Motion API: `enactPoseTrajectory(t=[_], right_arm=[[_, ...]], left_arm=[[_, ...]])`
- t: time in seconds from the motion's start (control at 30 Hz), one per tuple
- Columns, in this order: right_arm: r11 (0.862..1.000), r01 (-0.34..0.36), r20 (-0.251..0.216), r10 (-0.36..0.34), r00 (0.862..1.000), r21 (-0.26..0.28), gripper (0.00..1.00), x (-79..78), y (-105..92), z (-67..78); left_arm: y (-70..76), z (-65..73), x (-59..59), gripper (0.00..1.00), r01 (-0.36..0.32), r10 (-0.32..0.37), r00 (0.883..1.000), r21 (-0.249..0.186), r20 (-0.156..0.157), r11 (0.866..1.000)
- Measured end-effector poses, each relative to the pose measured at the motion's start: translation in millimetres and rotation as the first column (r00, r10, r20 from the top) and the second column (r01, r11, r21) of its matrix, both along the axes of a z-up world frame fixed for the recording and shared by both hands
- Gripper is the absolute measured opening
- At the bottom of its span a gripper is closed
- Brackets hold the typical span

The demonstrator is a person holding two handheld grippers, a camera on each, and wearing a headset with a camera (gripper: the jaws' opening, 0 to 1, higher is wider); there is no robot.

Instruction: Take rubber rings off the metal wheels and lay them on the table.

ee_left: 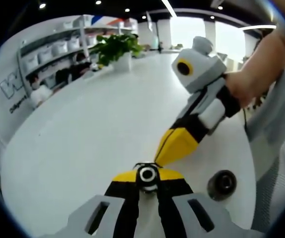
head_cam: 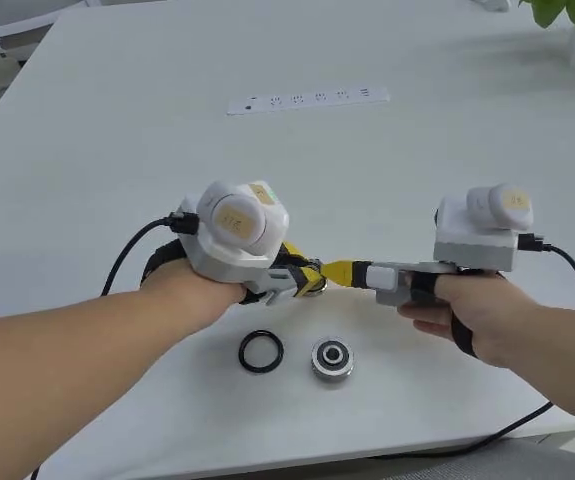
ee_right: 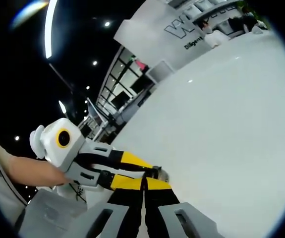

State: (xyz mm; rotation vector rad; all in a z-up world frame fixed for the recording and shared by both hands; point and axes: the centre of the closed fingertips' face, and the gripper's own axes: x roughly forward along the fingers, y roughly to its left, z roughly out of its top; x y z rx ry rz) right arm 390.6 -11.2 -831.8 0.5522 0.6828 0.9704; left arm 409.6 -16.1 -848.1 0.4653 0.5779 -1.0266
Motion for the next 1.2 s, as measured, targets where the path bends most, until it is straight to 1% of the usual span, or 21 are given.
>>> enactPoseTrajectory(t=[0.17, 0.33, 0.4, 0.47, 0.5, 0.67, 0.83, 0.9, 1.0, 1.13, 1.2], right_arm=[[0.999, -0.02, -0.01, 0.021, 1.0, 0.039, 0.0, -3.4, 2.9, 4.9], [0.998, -0.039, -0.014, 0.039, 0.999, 0.059, 0.0, -6.1, 2.9, 8.1], [0.999, -0.033, 0.007, 0.033, 0.999, 0.039, 0.0, -4.1, 2.4, 7.4], [1.0, -0.027, 0.045, 0.027, 0.999, -0.013, 0.0, 0.0, 1.4, 4.9], [0.998, -0.04, 0.077, 0.043, 0.996, -0.047, 0.0, 0.6, 1.5, 4.1], [0.995, -0.052, 0.099, 0.06, 0.993, -0.083, 0.0, 0.7, 2.5, 3.3], [0.995, -0.061, 0.098, 0.069, 0.993, -0.078, 0.0, -1.3, 3.4, 3.7], [0.995, -0.062, 0.102, 0.07, 0.992, -0.084, 0.0, -1.3, 1.9, 3.2], [0.989, -0.075, 0.131, 0.092, 0.987, -0.13, 0.0, -2.1, 1.4, 1.6], [0.984, -0.085, 0.146, 0.109, 0.983, -0.157, 0.0, -2.2, 3.5, 0.3], [0.982, -0.087, 0.153, 0.112, 0.982, -0.166, 0.0, -1.7, 3.1, -0.7]], left_arm=[[0.2, 0.0, -0.3, 0.13, 0.0, 0.0, 1.0, -0.004, 0.001, 1.0], [0.4, -0.1, -0.8, 0.13, 0.003, -0.003, 1.0, -0.006, -0.001, 1.0], [0.2, 0.1, -0.9, 0.13, 0.001, -0.001, 1.0, -0.006, -0.003, 1.0], [0.3, -0.3, -0.9, 0.13, -0.002, 0.002, 1.0, -0.008, -0.007, 1.0], [0.3, -0.3, -1.1, 0.13, -0.002, 0.002, 1.0, -0.009, -0.008, 1.0], [0.5, -0.3, -0.8, 0.14, -0.014, 0.014, 1.0, -0.015, -0.017, 1.0], [0.9, -0.5, -2.1, 0.14, -0.006, 0.005, 1.0, -0.012, -0.026, 1.0], [1.1, -0.7, -3.2, 0.14, -0.006, 0.006, 1.0, -0.008, -0.029, 1.0], [1.1, -0.3, -4.2, 0.14, -0.008, 0.008, 0.999, -0.003, -0.033, 1.0], [1.9, -0.2, -5.5, 0.14, -0.008, 0.008, 0.999, 0.005, -0.047, 1.0], [2.4, 1.1, -6.8, 0.15, 0.0, 0.001, 0.999, 0.01, -0.048, 1.0]])
